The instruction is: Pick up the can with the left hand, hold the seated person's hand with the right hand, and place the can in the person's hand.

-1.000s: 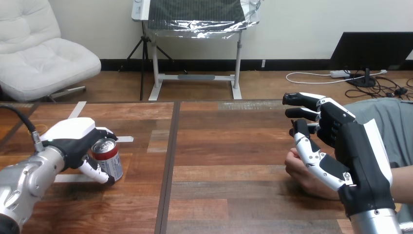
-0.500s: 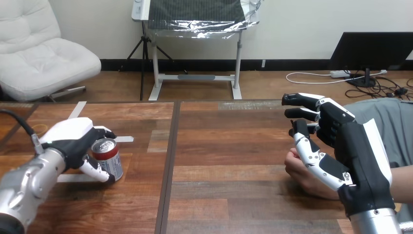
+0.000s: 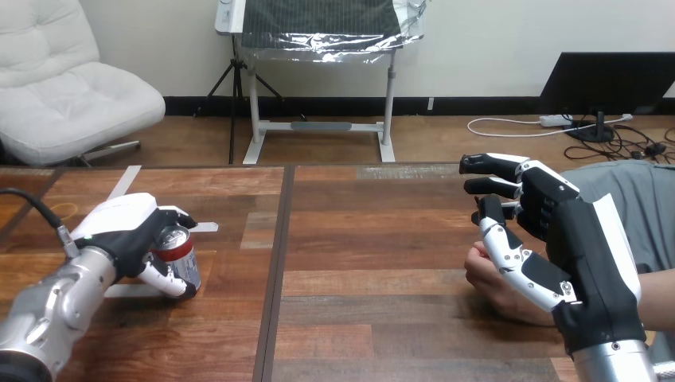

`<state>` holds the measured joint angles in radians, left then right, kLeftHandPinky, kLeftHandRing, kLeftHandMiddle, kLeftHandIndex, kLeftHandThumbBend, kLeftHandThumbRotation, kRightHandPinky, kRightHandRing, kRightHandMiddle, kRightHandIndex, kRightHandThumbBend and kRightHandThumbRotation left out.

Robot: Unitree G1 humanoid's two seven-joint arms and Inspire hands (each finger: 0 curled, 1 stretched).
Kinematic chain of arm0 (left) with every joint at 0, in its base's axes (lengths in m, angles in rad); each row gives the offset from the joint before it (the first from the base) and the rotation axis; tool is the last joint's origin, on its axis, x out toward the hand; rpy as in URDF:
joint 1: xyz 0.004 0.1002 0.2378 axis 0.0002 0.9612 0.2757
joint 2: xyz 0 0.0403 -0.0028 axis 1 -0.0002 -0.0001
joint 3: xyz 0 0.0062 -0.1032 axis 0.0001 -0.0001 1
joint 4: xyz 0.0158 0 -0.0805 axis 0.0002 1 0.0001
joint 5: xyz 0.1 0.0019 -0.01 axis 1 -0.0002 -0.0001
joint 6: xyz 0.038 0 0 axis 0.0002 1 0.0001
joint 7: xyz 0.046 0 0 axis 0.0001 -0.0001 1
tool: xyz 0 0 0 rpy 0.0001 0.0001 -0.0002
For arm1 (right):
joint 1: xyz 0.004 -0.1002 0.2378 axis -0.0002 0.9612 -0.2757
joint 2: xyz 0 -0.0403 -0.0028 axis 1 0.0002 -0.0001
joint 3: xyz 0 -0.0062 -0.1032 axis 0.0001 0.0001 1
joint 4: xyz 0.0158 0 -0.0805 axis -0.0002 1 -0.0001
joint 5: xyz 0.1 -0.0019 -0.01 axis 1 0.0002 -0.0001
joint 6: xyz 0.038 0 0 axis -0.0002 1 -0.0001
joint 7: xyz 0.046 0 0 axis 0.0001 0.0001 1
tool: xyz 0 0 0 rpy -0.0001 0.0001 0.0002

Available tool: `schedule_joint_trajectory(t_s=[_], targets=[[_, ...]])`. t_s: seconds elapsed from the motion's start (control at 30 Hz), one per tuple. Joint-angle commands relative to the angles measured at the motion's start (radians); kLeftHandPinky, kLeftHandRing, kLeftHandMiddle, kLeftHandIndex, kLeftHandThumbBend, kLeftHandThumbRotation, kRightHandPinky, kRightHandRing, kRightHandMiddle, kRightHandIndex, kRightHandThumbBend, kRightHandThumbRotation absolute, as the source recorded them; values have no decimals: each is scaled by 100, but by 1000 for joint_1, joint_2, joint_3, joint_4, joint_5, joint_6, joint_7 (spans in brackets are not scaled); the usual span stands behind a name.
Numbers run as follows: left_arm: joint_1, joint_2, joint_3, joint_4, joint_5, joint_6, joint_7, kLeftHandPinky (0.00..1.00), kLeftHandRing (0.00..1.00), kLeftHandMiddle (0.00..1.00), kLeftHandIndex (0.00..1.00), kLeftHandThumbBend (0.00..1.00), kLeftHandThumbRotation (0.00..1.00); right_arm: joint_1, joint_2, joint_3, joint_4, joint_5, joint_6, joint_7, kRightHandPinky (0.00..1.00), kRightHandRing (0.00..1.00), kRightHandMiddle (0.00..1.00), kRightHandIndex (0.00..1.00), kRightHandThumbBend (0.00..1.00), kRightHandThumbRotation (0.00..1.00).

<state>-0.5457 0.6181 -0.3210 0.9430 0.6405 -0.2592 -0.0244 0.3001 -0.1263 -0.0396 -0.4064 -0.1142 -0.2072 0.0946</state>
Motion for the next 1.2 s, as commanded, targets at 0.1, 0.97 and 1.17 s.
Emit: schedule_joint_trajectory(t_s=[0.1,0.97,1.17], targets=[[-88,-16,37,42,-58,-47,40,61,67,71,73,72,2,-64,-19,-12,-28,14,-16,7,56,72,76,68,15,0],[-98,-23,28,99,-95,-67,77,46,47,52,56,68,0,-66,-18,-14,-26,15,-8,20,57,72,76,68,16,0],[-97,-25,30,111,-98,-72,87,44,45,51,55,68,0,-64,-21,-14,-30,14,-3,24,58,72,77,68,16,0]])
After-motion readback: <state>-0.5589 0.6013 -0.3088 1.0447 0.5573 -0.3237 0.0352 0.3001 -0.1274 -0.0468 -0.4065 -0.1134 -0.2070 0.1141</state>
